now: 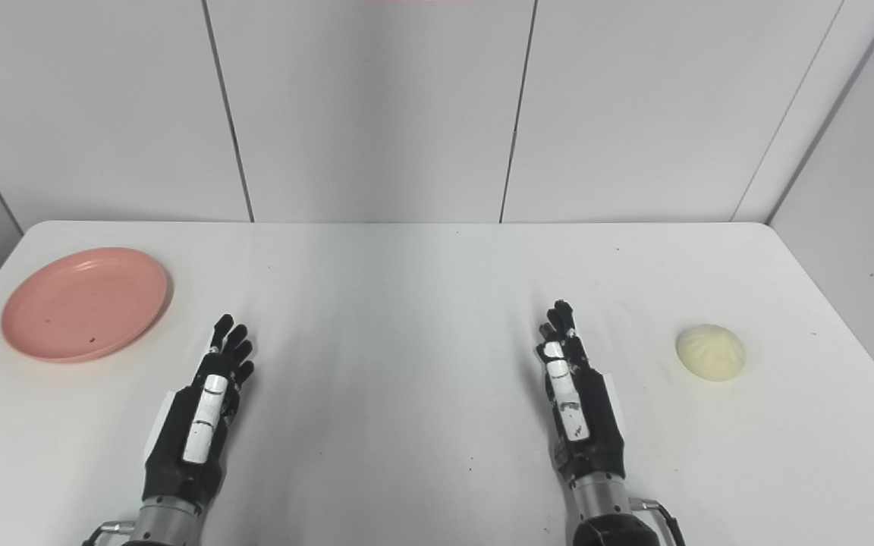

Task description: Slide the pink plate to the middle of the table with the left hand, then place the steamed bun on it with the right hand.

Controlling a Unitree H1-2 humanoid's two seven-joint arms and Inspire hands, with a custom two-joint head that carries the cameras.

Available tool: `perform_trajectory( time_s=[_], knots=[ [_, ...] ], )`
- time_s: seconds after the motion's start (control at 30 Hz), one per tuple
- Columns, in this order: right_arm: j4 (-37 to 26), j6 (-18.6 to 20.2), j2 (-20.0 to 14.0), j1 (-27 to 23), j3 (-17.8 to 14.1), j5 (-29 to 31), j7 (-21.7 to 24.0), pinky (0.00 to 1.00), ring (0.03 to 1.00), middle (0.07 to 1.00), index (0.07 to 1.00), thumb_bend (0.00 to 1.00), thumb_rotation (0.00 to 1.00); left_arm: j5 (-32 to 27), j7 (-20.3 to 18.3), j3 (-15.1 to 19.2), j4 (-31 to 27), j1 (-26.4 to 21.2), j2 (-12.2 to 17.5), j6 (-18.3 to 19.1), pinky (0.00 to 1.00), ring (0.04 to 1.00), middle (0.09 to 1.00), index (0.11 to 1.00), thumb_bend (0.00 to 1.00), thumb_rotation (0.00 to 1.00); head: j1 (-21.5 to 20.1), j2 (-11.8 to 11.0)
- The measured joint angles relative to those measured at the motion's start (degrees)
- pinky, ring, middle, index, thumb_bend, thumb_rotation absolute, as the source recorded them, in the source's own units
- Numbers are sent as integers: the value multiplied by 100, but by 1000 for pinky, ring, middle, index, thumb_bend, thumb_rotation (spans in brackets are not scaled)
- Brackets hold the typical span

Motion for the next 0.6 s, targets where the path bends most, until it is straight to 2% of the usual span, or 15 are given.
perform_trajectory(
  time_s=[0.6],
  knots=[
    [27, -1, -52, 8, 68, -131, 20, 994, 979, 976, 965, 738, 820, -221, -6, 60, 75, -72, -38, 9, 1000, 1000, 1000, 1000, 701, 876, 35, -35]
  ],
)
